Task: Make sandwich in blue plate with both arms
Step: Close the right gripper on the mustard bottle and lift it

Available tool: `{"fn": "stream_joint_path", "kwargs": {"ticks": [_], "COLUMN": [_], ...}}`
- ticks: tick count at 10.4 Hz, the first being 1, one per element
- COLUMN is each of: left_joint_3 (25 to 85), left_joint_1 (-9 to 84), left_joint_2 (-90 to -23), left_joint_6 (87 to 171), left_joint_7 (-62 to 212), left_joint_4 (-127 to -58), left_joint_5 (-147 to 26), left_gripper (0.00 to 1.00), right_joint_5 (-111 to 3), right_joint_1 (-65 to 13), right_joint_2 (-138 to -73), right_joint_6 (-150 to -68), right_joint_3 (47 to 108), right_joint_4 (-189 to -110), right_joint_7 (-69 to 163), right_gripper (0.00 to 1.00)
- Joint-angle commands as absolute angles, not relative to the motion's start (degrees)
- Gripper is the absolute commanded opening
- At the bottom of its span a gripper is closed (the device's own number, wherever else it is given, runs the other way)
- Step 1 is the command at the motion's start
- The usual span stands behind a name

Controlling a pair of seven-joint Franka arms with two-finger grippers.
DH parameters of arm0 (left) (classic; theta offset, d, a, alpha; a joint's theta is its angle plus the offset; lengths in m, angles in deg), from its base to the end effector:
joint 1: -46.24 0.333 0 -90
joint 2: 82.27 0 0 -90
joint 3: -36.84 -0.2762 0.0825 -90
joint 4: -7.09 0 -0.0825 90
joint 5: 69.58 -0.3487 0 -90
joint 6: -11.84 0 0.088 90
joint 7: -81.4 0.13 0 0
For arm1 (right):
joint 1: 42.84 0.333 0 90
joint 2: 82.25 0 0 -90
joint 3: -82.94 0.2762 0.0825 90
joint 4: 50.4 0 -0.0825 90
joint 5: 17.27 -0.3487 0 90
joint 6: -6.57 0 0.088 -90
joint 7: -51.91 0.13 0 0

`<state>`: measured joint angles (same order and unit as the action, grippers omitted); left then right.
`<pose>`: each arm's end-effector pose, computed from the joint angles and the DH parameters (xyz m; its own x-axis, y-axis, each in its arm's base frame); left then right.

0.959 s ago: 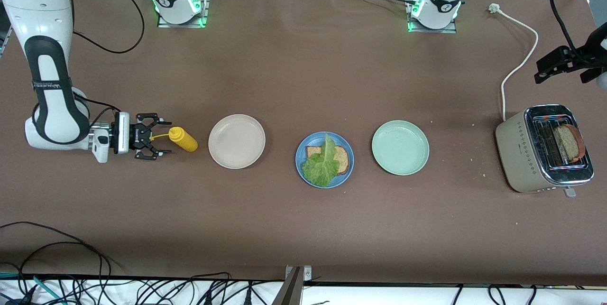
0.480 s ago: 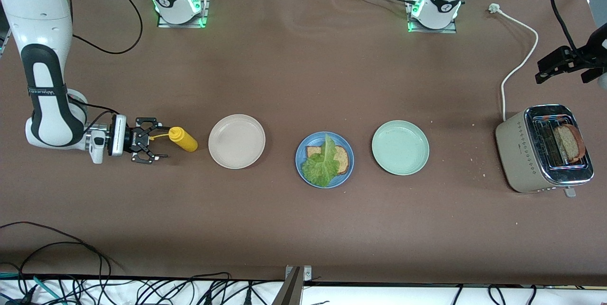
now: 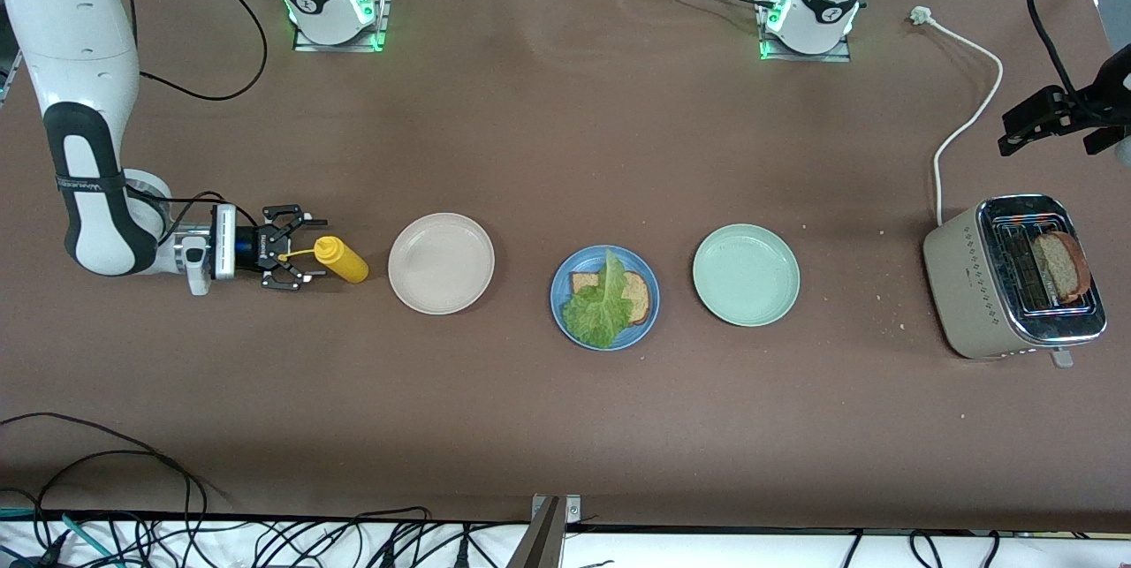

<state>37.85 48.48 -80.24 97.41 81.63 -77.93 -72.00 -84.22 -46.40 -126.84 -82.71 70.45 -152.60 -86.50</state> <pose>0.5206 0.0171 0.5743 0.9994 0.0207 -0.0259 0.0196 -0.9989 -0.0414 0.5263 -0.0262 0.1151 0.1763 0.3651 0.9141 0.9752 0.0614 -0.2126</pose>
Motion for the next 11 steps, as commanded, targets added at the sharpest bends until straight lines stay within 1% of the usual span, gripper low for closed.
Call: {"fn": "stream_joint_path", "kwargs": {"ticks": [1, 3, 6, 10, 11], "left_joint_3": [38.3, 38.3, 38.3, 38.3, 38.3], "left_joint_1": [48.9, 48.9, 49.0, 49.1, 49.1], "left_joint_2": [-80.2, -80.2, -80.2, -80.2, -80.2], "left_joint_6": [96.7, 96.7, 96.7, 96.7, 96.7], "left_joint_7": [81.3, 81.3, 81.3, 81.3, 81.3], "left_joint_4": [-77.2, -77.2, -77.3, -77.2, -77.2], "left_joint_5": [-72.9, -72.9, -72.8, -72.8, -72.8], "left_gripper": [1.0, 1.0, 1.0, 1.0, 1.0], "right_joint_5": [-85.6, -89.3, -90.2, -93.7, -94.2], "right_joint_1": [-46.8, -46.8, -46.8, -46.6, -46.6], "right_joint_2": [-127.5, -127.3, -127.4, -128.5, -128.5], "right_joint_6": [-80.0, -80.0, -80.8, -82.6, -82.8], "right_joint_3": [71.3, 71.8, 72.0, 75.4, 75.5], "right_joint_4": [-151.8, -151.9, -151.8, -151.8, -151.8], "right_joint_7": [-88.0, -89.8, -89.9, -90.0, -89.5], "right_gripper": [1.0, 1.0, 1.0, 1.0, 0.69]}}
